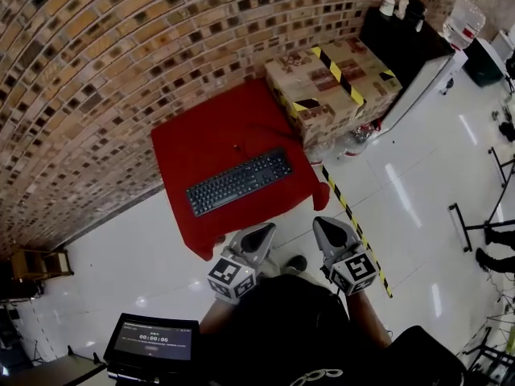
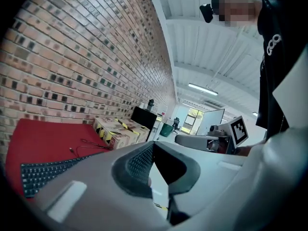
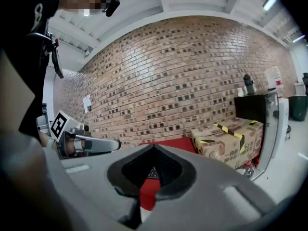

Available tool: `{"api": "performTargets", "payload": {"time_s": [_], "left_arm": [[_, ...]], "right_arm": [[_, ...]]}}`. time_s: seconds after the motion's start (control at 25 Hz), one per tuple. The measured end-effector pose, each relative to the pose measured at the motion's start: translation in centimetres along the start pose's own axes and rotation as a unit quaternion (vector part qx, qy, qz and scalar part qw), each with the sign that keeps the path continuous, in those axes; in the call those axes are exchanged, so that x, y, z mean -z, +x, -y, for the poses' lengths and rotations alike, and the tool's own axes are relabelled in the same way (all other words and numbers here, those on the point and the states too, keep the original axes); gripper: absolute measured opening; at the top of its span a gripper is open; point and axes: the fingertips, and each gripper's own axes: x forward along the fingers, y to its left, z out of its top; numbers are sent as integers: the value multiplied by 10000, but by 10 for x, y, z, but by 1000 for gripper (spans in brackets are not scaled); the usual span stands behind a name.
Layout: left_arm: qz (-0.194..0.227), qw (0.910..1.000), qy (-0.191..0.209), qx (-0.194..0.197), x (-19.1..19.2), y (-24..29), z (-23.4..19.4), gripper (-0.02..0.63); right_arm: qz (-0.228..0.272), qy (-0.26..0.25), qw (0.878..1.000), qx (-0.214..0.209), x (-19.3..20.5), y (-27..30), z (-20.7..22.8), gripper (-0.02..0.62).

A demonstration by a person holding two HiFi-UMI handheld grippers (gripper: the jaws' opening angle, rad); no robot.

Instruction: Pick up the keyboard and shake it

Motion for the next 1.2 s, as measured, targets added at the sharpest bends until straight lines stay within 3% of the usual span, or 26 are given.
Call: {"api": "performTargets", "payload": {"time_s": [0.32,0.6,0.68,0.76,0.8,0.84,0.96,1.08,1.2], "left_arm": [[161,9990,-216,-364,-26,2,-91,15],[-260,9872,-800,-1357,15,-31,-205,15],[-469,9795,-1101,-1618,35,-45,-237,18],[-666,9687,-1499,-1861,57,-60,-268,87],[-768,9624,-1671,-1997,68,-67,-283,102],[-878,9557,-1821,-2139,80,-73,-297,123],[-1216,9331,-2238,-2538,117,-90,-333,193],[-1518,9150,-2387,-2878,141,-97,-361,261],[-1874,9030,-2288,-3115,160,-99,-378,276]], "right_arm": [[-492,-18,9988,-67,3,81,14,-9],[-1538,-76,9881,-44,53,150,34,-9],[-1807,88,9835,-48,71,165,44,-9],[-2150,307,9761,-54,88,180,56,-1],[-2374,331,9708,-65,97,189,62,131],[-2603,295,9651,-69,105,197,69,169],[-3096,102,9508,-30,126,220,91,189],[-3493,40,9370,-19,150,243,113,253],[-3870,46,9221,2,171,261,129,279]]}}
